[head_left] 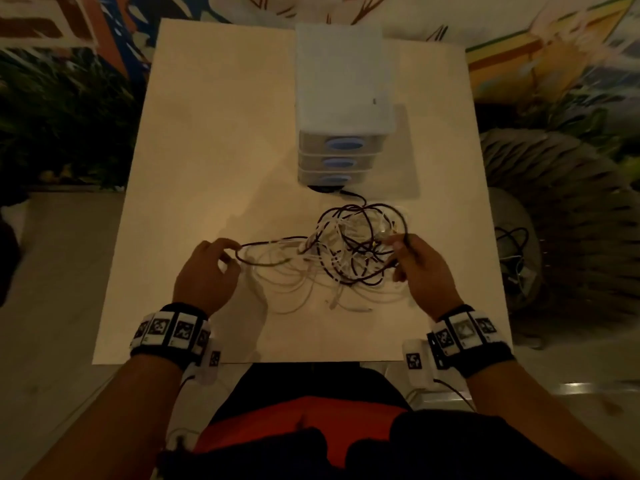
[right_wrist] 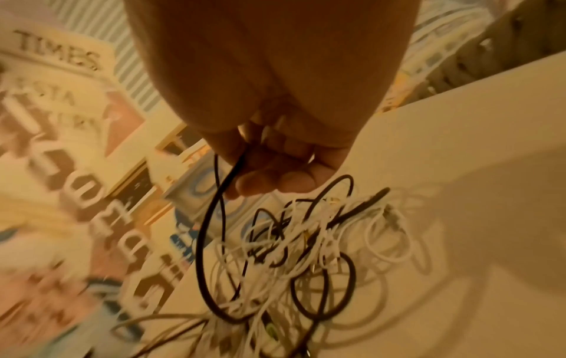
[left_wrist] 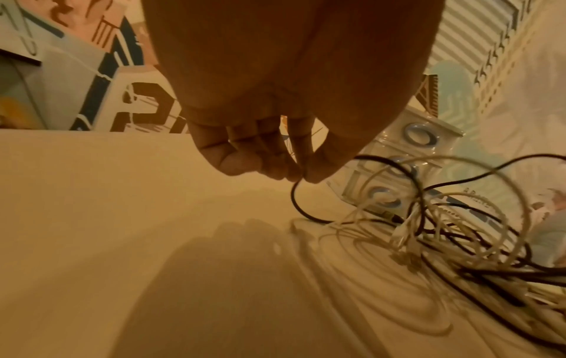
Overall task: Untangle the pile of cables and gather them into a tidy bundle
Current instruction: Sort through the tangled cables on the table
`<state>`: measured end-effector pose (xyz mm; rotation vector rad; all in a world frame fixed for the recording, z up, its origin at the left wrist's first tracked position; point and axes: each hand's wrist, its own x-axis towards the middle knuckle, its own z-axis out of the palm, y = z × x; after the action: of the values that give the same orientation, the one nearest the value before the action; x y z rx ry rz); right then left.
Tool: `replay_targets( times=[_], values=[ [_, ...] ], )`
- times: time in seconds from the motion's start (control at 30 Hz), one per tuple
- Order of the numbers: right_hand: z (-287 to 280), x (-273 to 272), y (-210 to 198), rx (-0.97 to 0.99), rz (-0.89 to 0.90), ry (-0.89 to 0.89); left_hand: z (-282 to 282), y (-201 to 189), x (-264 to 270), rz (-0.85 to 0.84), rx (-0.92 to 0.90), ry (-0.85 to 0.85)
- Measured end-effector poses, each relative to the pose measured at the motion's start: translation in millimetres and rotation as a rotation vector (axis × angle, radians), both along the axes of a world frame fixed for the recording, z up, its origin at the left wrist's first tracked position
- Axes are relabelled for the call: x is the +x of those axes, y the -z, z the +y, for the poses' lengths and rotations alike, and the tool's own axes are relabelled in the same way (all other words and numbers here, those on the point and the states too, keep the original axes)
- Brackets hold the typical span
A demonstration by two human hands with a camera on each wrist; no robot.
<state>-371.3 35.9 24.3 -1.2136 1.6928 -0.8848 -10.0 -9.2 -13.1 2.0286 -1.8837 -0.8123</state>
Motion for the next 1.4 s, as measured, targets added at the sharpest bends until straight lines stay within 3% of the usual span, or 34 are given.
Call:
replay_targets(
  times=[0.17, 0.23, 0.3, 0.4, 0.47, 0.53, 0.6, 0.67, 0.77, 0.87, 0.93, 1.03, 1.2, 1.4],
  values=[
    [16, 36, -11, 0.032, 0.174, -0.524, -8, -43, -38, 0.117, -0.180, 0.039],
    [14, 39, -14, 0.080, 0.159, -0.634, -14, -65, -63, 0.171, -0.239, 0.113],
    [9, 29, -14, 0.159, 0.022, -0.580, -19, -82, -87, 0.212, -0.276, 0.214],
    [-1, -3, -4, 0.230, -0.184, -0.226, -26, -99, -119, 0.191, -0.354, 0.420],
    [-8, -27, 5, 0.152, -0.065, 0.041, -29, -99, -140, 0.120, -0.411, 0.583],
    [-20, -47, 16, 0.109, 0.218, 0.154, -32, -94, -159, 0.064, -0.442, 0.685],
    [-38, -61, 29, 0.141, 0.386, 0.144, -34, -86, -178, 0.035, -0.461, 0.722],
    [-58, -65, 43, 0.173, 0.451, 0.023, -41, -79, -195, 0.082, -0.423, 0.691],
    [-80, -59, 58, 0.255, 0.514, -0.234, -62, -64, -206, 0.220, -0.205, 0.475],
    [-90, -56, 64, 0.240, 0.613, -0.294, -85, -40, -201, 0.096, -0.084, 0.422],
    [-88, -57, 65, 0.143, 0.572, -0.230, -93, -29, -195, -0.008, 0.043, 0.487],
    [-79, -59, 64, 0.003, 0.472, -0.179, -98, -25, -190, -0.033, 0.134, 0.538],
    [-71, -52, 49, -0.125, 0.429, -0.191, -107, -33, -198, 0.021, 0.116, 0.664],
    [-70, -58, 36, -0.057, 0.308, -0.221, -115, -45, -195, 0.041, -0.006, 0.723]
  ],
)
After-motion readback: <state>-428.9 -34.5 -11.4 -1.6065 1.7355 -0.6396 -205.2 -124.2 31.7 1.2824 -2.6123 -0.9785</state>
